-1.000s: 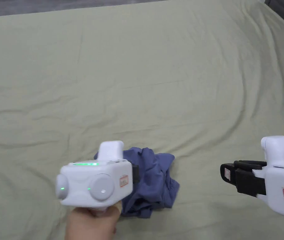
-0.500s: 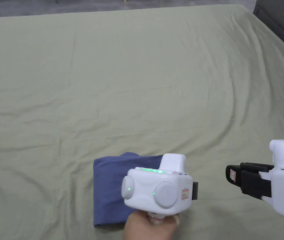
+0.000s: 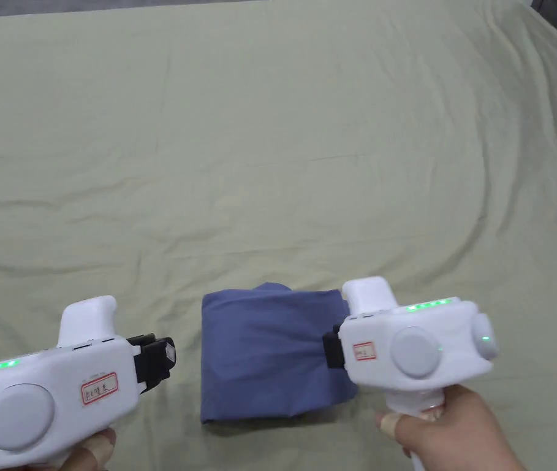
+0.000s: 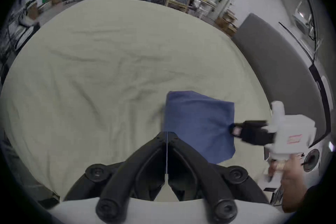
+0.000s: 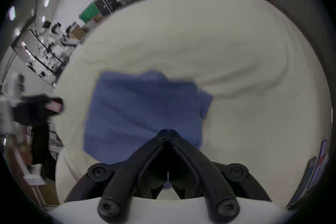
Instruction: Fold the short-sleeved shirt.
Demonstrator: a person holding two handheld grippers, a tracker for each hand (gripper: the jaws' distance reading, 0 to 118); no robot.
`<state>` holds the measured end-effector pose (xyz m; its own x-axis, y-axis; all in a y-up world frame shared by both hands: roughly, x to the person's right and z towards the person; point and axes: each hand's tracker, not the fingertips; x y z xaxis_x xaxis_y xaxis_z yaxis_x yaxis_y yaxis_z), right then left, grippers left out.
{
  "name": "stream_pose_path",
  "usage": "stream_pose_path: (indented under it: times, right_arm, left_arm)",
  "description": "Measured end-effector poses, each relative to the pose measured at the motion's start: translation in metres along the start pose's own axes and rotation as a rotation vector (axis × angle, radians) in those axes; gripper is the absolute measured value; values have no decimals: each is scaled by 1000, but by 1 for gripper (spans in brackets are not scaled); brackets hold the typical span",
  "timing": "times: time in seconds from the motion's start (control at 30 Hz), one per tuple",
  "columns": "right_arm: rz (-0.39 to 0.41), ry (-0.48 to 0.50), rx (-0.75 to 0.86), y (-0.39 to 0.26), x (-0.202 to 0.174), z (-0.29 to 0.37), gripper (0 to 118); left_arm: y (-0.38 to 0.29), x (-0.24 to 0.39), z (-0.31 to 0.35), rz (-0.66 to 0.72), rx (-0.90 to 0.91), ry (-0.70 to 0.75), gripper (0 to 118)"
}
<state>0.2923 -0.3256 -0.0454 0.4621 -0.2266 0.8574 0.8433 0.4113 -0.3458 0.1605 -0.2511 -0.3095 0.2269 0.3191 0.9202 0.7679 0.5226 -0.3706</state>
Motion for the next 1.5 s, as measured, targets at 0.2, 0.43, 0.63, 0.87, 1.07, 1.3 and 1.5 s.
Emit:
stream_pose_path:
  times: [0.2,0.43,0.63,0.87,1.07,1.3,1.5]
  right_arm:
    - [32,-37,-26,2,-8,-13,2]
    - [32,-29,-40,2,-3,-13,2]
    - [21,-18,-40,1,0,-12,2]
    - [-11,42,-26,-1,6,-11,2]
    - [6,18,-31,0,3,-10,2]
    - [47,83,92,7,-24,43,2]
    - [100,106,150,20,-82,73,2]
  left_arm:
    - [-5,9,-10,-17,-23,-33,0]
    - [-8,29,-40,-82,-56,-13,116]
    - [-25,42,-84,-69,-213,-124,118]
    - [-12,6,-90,115,-170,-279,33]
    - [-8,13,-87,72,-199,-255,29]
    - [13,-15,-48,63,-170,-230,25]
    - [42,-100,14,-17,-137,36,25]
